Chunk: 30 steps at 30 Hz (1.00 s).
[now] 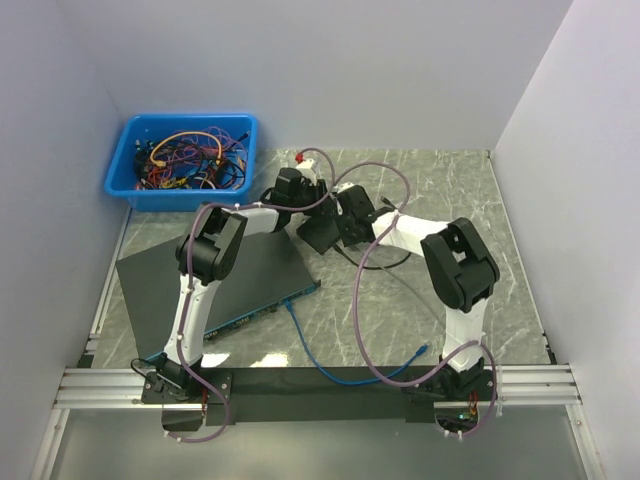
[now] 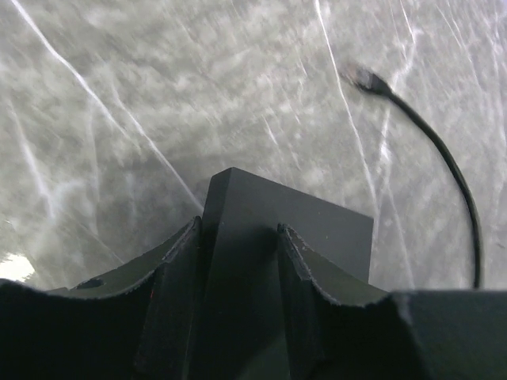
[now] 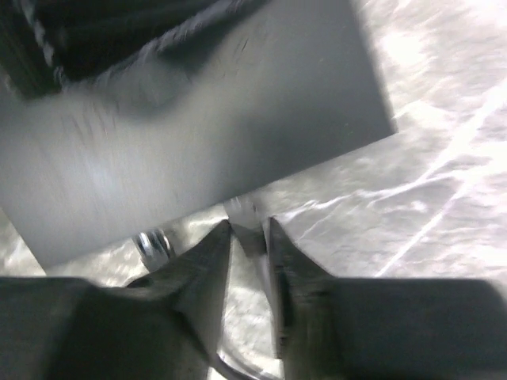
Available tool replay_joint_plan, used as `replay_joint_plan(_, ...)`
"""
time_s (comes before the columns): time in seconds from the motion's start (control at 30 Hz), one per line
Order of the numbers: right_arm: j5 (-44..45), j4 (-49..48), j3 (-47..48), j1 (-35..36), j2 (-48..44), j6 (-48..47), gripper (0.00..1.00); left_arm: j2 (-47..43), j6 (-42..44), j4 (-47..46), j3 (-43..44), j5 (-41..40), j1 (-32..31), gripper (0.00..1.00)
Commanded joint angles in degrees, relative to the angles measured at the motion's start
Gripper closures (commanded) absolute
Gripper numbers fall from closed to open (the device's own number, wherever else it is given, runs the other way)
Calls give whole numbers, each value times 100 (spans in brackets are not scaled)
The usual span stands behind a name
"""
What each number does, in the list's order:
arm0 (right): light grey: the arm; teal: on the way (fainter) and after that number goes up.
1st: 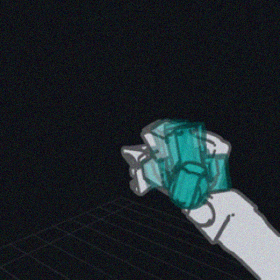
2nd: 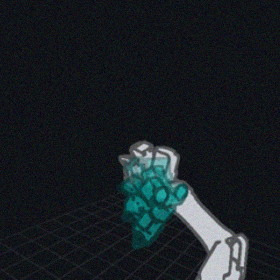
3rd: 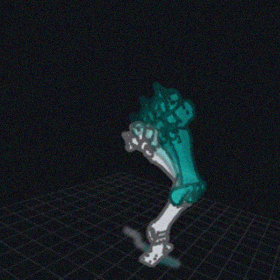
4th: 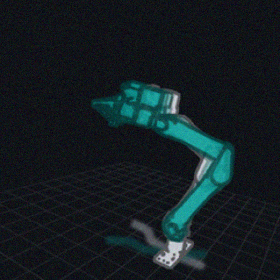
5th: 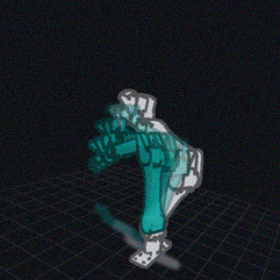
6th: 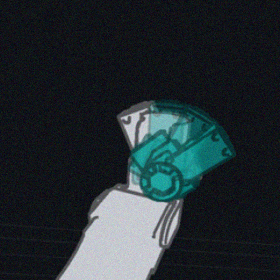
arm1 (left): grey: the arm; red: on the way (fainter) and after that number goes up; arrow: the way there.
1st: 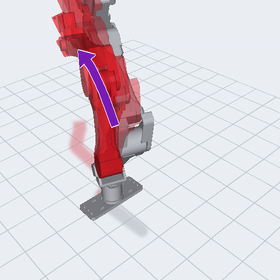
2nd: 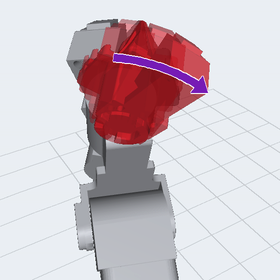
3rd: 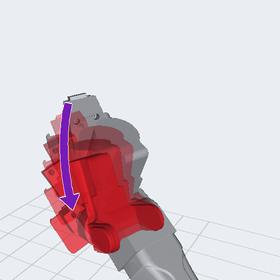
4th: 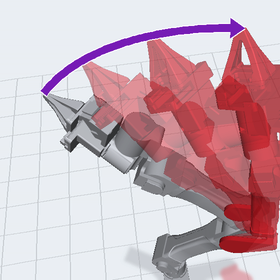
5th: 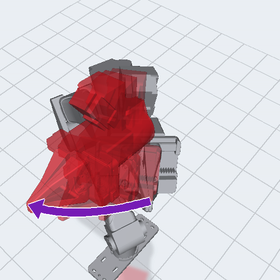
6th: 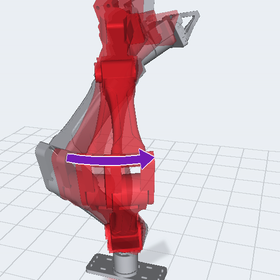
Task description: Insert the plug into the switch port
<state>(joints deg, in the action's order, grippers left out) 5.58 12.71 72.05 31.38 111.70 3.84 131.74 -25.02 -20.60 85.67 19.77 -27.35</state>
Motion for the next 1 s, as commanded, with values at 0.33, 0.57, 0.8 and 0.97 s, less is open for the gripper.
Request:
replay_joint_plan(0.33,1190,-1315,-552,193,-1185,767,43,71,-153,1990,433,449,2,51)
replay_joint_plan(0.57,901,-1324,-1087,456,-2081,1365,30,-227,-92,2305,644,19,72,46)
replay_joint_plan(0.8,1155,-1324,-1650,1221,-2899,1453,12,-1457,-47,2394,118,-869,72,40)
replay_joint_plan(0.97,1112,-1236,-2027,1652,-3514,1646,12,-2854,-135,2324,-822,-1282,-24,40)
